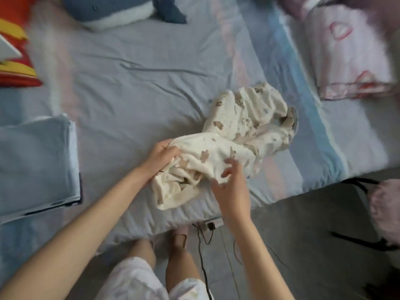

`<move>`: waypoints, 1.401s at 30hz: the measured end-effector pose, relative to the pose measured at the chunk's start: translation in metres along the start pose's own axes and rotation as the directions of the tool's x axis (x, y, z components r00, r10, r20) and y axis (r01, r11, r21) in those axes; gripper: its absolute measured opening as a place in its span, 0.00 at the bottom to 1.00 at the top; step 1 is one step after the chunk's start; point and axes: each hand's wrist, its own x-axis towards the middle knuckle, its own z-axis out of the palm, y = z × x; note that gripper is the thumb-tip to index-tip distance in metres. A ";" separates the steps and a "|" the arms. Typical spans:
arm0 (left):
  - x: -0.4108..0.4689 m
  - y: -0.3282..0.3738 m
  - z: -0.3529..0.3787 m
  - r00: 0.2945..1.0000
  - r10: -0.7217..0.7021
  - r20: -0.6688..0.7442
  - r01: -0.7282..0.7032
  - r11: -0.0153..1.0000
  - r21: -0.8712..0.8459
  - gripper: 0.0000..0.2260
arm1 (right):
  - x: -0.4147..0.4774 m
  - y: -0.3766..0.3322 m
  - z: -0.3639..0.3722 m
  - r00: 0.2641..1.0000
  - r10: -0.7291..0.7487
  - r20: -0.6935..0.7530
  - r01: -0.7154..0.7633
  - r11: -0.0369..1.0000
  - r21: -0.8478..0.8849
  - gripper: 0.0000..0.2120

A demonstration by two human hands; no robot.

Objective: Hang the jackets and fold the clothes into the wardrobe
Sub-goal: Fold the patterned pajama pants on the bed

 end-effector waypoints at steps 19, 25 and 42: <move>-0.149 0.201 -0.204 0.937 0.336 -0.093 -0.348 0.920 -0.180 0.36 | -0.010 -0.215 0.024 0.954 0.118 0.276 -0.221 0.898 0.381 0.11; -0.168 0.154 -0.184 0.941 0.147 0.305 -0.258 0.893 0.367 0.56 | -0.027 -0.333 -0.017 0.921 -0.140 0.364 -0.137 0.758 0.638 0.12; -0.195 0.162 -0.187 0.681 0.465 -0.565 -0.498 0.860 0.108 0.06 | -0.058 -0.305 -0.007 0.745 -0.409 0.527 0.420 0.901 0.105 0.43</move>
